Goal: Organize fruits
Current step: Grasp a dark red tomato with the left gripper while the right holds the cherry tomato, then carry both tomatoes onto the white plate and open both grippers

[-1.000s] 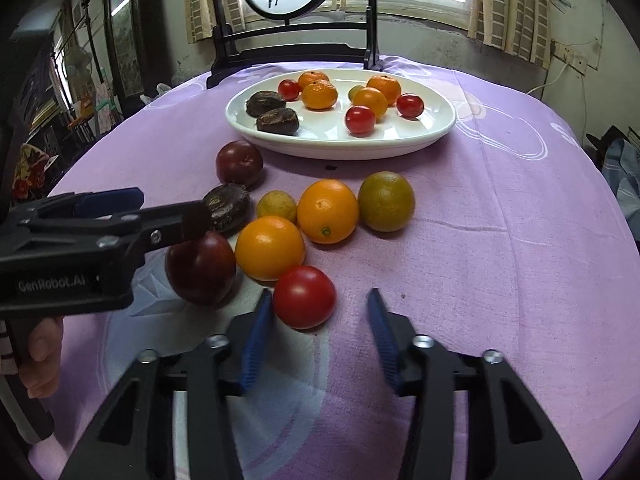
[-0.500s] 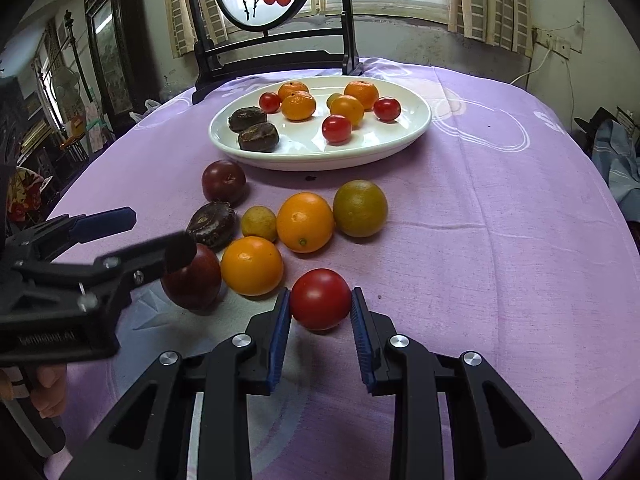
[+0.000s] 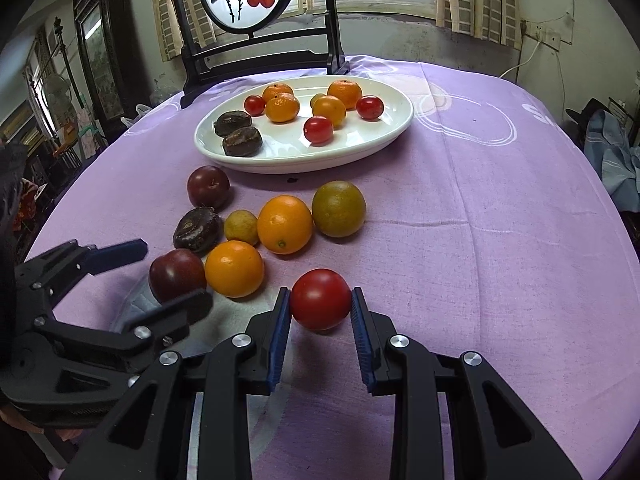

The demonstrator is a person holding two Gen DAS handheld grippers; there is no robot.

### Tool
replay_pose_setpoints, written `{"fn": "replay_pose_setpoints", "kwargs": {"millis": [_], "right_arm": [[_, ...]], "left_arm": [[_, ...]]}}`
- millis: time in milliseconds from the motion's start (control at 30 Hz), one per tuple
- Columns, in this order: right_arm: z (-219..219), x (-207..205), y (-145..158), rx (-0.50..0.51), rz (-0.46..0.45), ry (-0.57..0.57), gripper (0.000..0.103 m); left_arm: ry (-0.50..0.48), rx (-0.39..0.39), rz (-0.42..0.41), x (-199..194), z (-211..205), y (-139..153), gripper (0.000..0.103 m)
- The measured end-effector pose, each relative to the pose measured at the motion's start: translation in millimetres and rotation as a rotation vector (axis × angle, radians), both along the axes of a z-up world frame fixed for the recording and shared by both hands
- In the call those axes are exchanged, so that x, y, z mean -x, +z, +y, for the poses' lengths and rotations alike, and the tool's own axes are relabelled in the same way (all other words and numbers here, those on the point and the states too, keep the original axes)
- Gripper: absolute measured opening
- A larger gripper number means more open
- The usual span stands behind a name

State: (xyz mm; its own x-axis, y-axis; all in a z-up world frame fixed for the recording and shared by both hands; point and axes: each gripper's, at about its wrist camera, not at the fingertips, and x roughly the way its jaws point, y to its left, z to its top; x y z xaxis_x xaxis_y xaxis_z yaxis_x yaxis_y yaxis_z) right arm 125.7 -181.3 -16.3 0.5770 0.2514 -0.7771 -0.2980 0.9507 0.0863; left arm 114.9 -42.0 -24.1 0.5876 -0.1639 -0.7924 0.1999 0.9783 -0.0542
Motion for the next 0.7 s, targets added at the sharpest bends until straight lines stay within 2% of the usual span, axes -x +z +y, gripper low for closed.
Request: {"fn": "replay_pose_setpoints", "kwargs": {"millis": [100,167,233,300,533,700], "right_arm": [[-1,1,2,-0.005,-0.006,-0.003,0.031],[-2,1,3,-0.005,-0.009,-0.003,0.031],[-2,1,3,-0.005,-0.010,-0.003,0.031],[-1,1,3,-0.003,-0.011,-0.002,0.031],[-2,0,4,-0.003,-0.017,-0.003,0.031],[-2,3,8,-0.001,-0.044,-0.006,0.031]], "left_arm": [[-0.013,-0.011,0.009,-1,-2,-4,0.069],[-0.012,-0.010,0.020,-3,-2,-7,0.056],[-0.013,-0.007,0.020,-3,-1,-9,0.052],[-0.028,0.011,0.018,-3,-2,-8,0.044],[0.001,0.040,0.025,-5,3,-3,0.041],[0.019,0.077,-0.054,2,13,18,0.041]]}}
